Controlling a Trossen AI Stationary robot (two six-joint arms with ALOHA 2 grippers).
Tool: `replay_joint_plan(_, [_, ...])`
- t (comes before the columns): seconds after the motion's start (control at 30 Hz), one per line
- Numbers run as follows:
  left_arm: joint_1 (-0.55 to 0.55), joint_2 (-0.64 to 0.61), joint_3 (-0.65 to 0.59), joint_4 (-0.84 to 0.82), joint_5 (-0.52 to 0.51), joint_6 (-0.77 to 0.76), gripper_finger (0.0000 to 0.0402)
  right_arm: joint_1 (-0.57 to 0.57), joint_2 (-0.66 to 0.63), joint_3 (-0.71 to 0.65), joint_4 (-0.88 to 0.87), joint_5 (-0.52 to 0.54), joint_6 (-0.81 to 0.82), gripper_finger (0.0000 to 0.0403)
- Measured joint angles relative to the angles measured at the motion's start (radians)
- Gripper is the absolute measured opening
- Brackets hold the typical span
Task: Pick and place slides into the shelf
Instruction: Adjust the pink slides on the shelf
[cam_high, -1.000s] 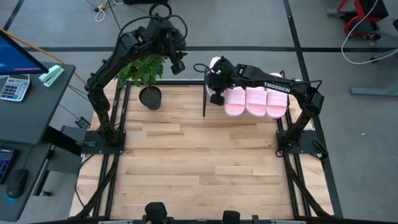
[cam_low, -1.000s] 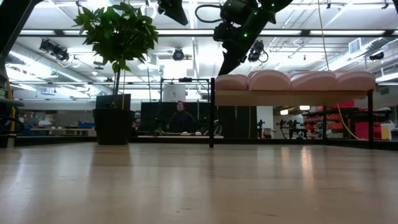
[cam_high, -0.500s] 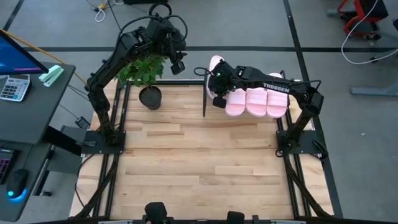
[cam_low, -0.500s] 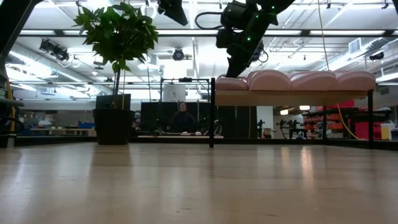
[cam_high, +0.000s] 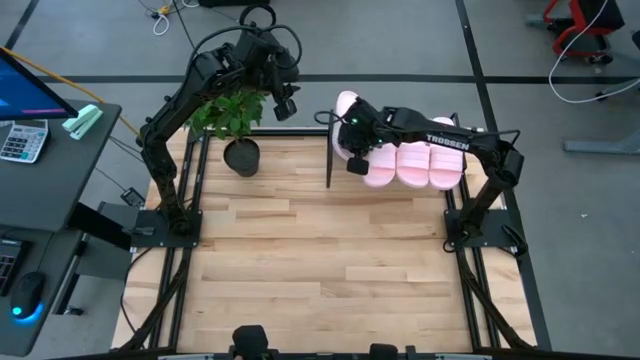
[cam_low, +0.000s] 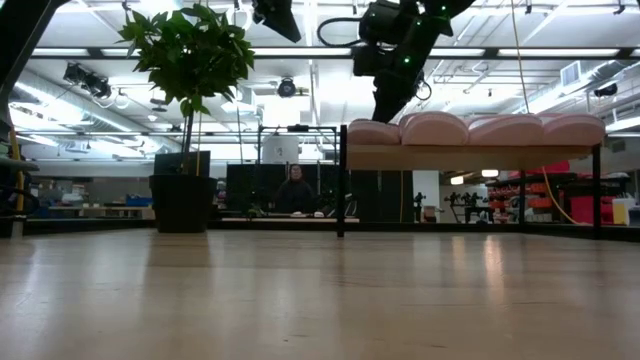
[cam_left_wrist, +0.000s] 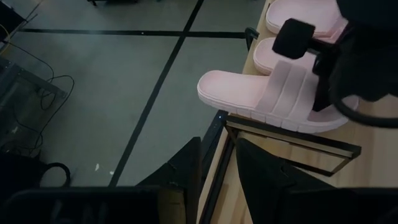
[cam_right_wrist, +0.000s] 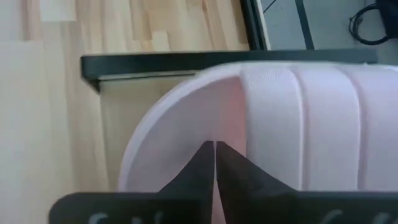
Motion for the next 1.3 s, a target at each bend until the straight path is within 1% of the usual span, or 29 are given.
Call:
replay_joint_plan(0.1, [0.000,0.000,0.000,0.000,0.000,0.000,0.0107,0.001,-0.024,-0.003,-0.028,-0.023,-0.001,0.0033])
replay_joint_plan(0.27, [0.000,0.000,0.000,0.000,0.000,0.000,0.0107,0.007,-0.045,-0.001,-0.007,-0.140,-0.002,0.0043])
replay_joint_plan(0.4, [0.000,0.000,0.000,0.000,0.000,0.006,0.0107,0.014,-0.044,0.000,0.015,-0.181,-0.016,0.0053])
replay_joint_plan(0.5, [0.000,0.000,0.000,0.000,0.000,0.008,0.0107,0.025,-0.044,0.002,0.065,-0.186,-0.046,0.0066])
replay_joint_plan(0.67, [0.006,0.000,0.000,-0.006,0.000,0.008,0.0107,0.035,-0.046,0.040,0.094,-0.189,-0.061,0.0094])
replay_joint_plan(0.73, [0.012,0.000,0.000,-0.011,0.000,0.008,0.0107,0.034,-0.045,0.064,0.097,-0.178,-0.062,0.0103])
replay_joint_plan(0.8, [0.020,0.000,0.000,-0.018,0.000,0.008,0.0107,0.032,-0.046,0.082,0.139,-0.155,-0.070,0.0109])
replay_joint_plan(0.97, [0.034,0.000,0.000,-0.020,0.000,0.007,0.0107,0.003,-0.035,0.086,0.234,-0.142,-0.096,0.0110])
replay_joint_plan(1.13, [0.040,0.000,0.000,-0.020,0.000,0.004,0.0107,-0.039,0.010,0.079,0.237,-0.146,-0.099,0.0109])
replay_joint_plan(1.3, [0.039,0.000,0.000,-0.020,0.000,0.005,0.0107,-0.055,0.056,0.078,0.257,-0.188,-0.088,0.0111])
